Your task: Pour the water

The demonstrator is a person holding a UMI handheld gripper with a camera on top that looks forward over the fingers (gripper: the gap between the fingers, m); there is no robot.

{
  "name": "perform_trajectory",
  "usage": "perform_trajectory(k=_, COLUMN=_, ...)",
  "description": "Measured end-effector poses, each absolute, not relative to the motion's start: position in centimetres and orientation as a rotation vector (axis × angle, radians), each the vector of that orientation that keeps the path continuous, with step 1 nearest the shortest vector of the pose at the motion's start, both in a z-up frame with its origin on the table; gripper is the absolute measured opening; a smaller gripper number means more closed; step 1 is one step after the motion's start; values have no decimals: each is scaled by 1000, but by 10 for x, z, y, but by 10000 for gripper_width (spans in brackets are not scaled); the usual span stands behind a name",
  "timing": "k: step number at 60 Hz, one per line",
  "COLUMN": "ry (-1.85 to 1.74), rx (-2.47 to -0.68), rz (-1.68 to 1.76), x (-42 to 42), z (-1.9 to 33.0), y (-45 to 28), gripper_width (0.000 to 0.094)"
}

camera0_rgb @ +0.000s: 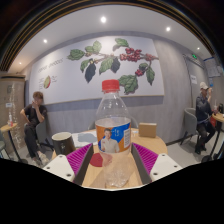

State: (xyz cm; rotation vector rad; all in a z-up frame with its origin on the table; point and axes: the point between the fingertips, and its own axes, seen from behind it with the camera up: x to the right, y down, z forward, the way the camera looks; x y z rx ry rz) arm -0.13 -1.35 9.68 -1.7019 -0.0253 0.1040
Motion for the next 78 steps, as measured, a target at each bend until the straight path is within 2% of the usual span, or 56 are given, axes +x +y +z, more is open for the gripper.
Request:
perform_trajectory(k=4, ry=-34, rx=-1646, rz=92, x=-3, z=106, y=0, gripper_width=760)
perform_trajectory(k=5, ry=-31, rx=-1638, rz=84, x=-1, z=107, y=2, gripper_width=723)
perform_trajectory(k=8, ry=-11, rx=-1620, rz=61, x=4, z=109, y=3, gripper_width=532)
perform_trajectory(k=10, ry=7, rx=-1608, rz=54, x=7, z=110, y=2, gripper_width=523)
perform_trajectory(k=17, ry=-14, rx=-1561, rz=86, x=-4, z=108, y=6, gripper_width=353)
perform_trajectory(k=20, ry=-13, rx=-1565, rz=75, x=-2, z=105, y=4, gripper_width=322)
perform_trajectory(k=30, ry=-131, rx=-1567, rz=-39, x=-2, z=115, y=14, gripper_width=308)
perform_trajectory(k=40, ry=-444, rx=-1454, rz=-494, x=10, z=177, y=50, gripper_width=306)
perform_trajectory(k=50, ry=-939, rx=-1153, rz=-1070, x=-20, z=250, y=76, gripper_width=306)
perform_trajectory(k=57, ry=-1253, rx=-896, rz=-1427, x=-53, z=248, y=94, gripper_width=306)
perform_trajectory(k=63, ry=-1444, rx=-704, rz=-1600, x=-76, z=253, y=115, gripper_width=306)
perform_trajectory(k=65, ry=-1494, rx=-642, rz=-1659, x=-80, z=255, y=96, gripper_width=306)
perform_trajectory(k=66, ry=-1519, rx=-611, rz=-1660, x=-78, z=260, y=116, gripper_width=306)
perform_trajectory(k=68, ry=-1553, rx=-556, rz=-1719, x=-88, z=257, y=97, gripper_width=308)
perform_trajectory(k=69, ry=-1572, rx=-529, rz=-1717, x=-85, z=263, y=116, gripper_width=307)
perform_trajectory(k=78, ry=-1664, rx=-417, rz=-1791, x=-97, z=283, y=104, gripper_width=309)
